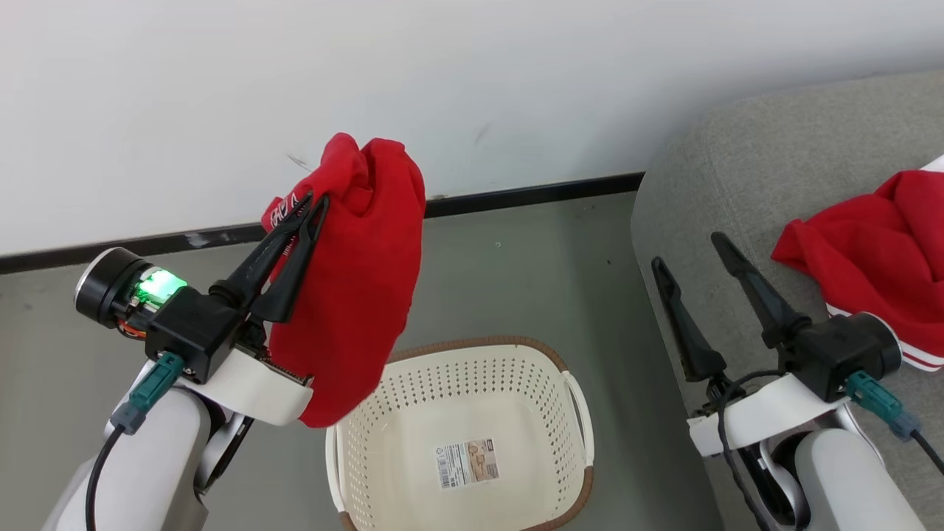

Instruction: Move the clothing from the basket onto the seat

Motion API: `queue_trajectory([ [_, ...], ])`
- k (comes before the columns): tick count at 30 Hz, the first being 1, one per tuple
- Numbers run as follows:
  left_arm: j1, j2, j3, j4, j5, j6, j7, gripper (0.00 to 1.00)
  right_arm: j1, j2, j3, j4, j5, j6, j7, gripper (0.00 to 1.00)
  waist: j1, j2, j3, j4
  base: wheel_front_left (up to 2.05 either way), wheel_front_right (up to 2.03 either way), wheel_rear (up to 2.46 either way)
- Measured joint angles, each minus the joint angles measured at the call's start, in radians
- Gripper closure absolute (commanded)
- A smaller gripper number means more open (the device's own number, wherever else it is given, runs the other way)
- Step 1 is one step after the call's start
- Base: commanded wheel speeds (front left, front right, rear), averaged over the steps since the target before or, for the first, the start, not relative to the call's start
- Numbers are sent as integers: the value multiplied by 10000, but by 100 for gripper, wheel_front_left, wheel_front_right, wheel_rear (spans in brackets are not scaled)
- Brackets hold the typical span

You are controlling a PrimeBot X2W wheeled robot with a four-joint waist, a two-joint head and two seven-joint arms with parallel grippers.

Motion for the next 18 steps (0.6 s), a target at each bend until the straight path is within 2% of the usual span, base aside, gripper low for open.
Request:
queue_trajectory([
  [9, -5, -13, -359, -405, -165, -261, 472, 100, 331, -466, 1135, 401, 546, 0, 0, 0, 0, 0, -961, 137, 0, 0, 0],
  [18, -6, -113, -784, -675, -364, -351, 947, 100, 460, -817, 3557, 869, 1918, 0, 2, 0, 0, 0, -1735, 299, 0, 0, 0],
])
